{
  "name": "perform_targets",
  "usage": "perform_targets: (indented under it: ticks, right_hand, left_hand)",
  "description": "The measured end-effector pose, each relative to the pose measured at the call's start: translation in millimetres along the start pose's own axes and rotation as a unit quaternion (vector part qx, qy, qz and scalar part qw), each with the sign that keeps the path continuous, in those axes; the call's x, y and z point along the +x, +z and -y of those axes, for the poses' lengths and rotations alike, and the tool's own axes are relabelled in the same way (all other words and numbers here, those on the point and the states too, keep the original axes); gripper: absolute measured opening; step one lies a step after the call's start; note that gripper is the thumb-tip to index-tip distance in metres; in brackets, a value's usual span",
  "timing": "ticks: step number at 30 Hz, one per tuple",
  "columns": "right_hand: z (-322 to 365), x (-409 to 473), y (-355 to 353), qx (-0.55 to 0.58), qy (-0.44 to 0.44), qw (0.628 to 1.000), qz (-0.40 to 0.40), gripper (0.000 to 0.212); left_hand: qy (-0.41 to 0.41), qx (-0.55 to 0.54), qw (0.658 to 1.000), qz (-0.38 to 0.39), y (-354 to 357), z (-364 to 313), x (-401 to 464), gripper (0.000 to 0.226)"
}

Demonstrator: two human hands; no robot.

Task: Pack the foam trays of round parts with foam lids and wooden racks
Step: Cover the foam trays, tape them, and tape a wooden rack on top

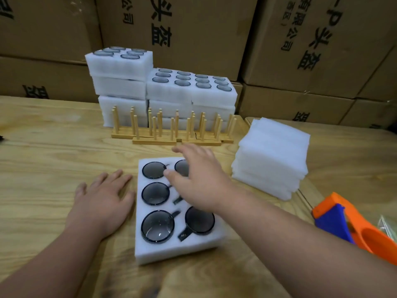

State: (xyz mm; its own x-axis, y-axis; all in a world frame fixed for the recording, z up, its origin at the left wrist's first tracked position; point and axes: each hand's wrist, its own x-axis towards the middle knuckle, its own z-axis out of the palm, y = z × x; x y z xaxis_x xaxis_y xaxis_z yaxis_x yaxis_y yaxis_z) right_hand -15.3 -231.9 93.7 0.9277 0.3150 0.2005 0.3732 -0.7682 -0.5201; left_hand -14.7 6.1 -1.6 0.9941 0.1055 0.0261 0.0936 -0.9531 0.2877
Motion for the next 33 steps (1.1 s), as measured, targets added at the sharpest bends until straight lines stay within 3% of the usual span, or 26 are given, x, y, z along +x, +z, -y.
perform_targets:
  ticks: [4, 7, 9, 12, 14, 22, 25, 27, 29, 33]
  right_hand:
    - [-40, 27, -77, -0.041, 0.069, 0.981, -0.176, 0.034]
    - [-86, 39, -138, -0.091, 0.230, 0.933, -0.260, 0.039]
    - [-115, 37, -165, -0.099, 0.362, 0.896, -0.237, 0.045]
    - [-139, 30, -174, -0.019, 0.486, 0.864, -0.128, 0.086]
    - [-147, 25, -169, 0.038, 0.501, 0.862, -0.069, 0.099]
    - [-155, 29, -163, 0.058, 0.515, 0.853, -0.054, 0.106]
    - [-159, 28, -163, 0.036, 0.520, 0.850, -0.080, 0.112]
    - [-159, 27, -160, -0.039, 0.522, 0.841, -0.136, 0.119]
    - [-157, 26, -157, -0.080, 0.498, 0.838, -0.210, 0.109]
    - [-159, 22, -164, -0.017, 0.395, 0.867, -0.303, 0.054]
  left_hand:
    - [-0.004, -0.001, 1.000, 0.002, 0, -1, 1, 0.058]
    - [-0.004, -0.002, 1.000, 0.003, -2, -3, -1, 0.058]
    - [-0.004, -0.003, 1.000, 0.003, -3, -4, -2, 0.058]
    - [-0.007, -0.002, 1.000, 0.006, -4, -5, -2, 0.058]
    - [-0.008, -0.002, 1.000, 0.008, -4, -5, -1, 0.058]
    - [-0.009, -0.007, 1.000, 0.006, -2, -4, -2, 0.058]
    - [-0.007, -0.010, 1.000, 0.004, -2, -3, 0, 0.058]
    - [-0.007, -0.012, 1.000, 0.002, -1, -4, 0, 0.058]
    - [-0.006, -0.012, 1.000, 0.001, -1, -4, 0, 0.058]
    - [-0.005, -0.014, 1.000, 0.000, -2, -4, -1, 0.058]
